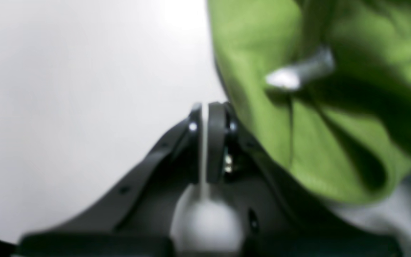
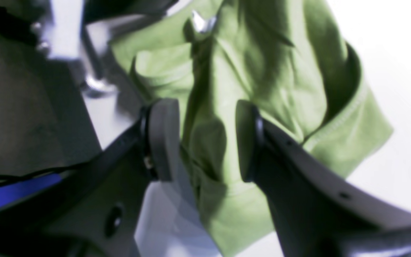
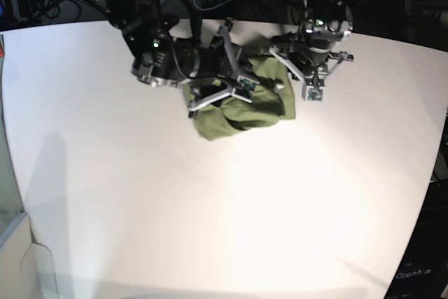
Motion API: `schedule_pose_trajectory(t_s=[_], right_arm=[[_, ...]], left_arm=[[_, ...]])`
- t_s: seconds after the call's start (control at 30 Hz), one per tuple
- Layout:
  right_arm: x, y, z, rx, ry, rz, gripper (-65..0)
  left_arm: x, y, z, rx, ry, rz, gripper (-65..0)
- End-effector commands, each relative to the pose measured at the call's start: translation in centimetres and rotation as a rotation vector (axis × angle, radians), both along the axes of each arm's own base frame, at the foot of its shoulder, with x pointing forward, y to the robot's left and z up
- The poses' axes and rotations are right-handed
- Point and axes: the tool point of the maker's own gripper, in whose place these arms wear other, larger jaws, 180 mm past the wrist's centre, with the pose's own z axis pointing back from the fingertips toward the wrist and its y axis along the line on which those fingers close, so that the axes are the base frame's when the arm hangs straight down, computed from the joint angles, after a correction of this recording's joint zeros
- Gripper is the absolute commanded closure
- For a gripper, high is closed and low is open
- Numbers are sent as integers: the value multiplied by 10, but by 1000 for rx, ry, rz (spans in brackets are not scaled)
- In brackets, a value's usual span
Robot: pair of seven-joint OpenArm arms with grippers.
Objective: Fold the T-shirt properly
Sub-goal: 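Pull the bundle's edge with the right gripper to flatten it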
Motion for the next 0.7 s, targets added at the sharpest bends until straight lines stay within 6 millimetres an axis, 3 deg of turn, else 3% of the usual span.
schedule_pose_trajectory(t_s=[0.0, 0.13, 0.4, 0.57, 0.67], right_arm=[[6, 6, 13, 42, -33, 6, -252], [5, 4, 13, 39, -34, 6, -225], [7, 8, 25, 62, -63, 8, -26], [11, 9, 29, 71, -79, 7, -7], [27, 8, 37, 63, -119, 6, -7]], left_arm=[[7, -1, 9, -4, -40, -2, -22], [-6, 7, 2, 17, -10, -14, -22], [-34, 13, -13, 38, 60, -22, -22], [-42, 19, -16, 51, 80, -31, -22], [-42, 19, -16, 52, 80, -32, -22]])
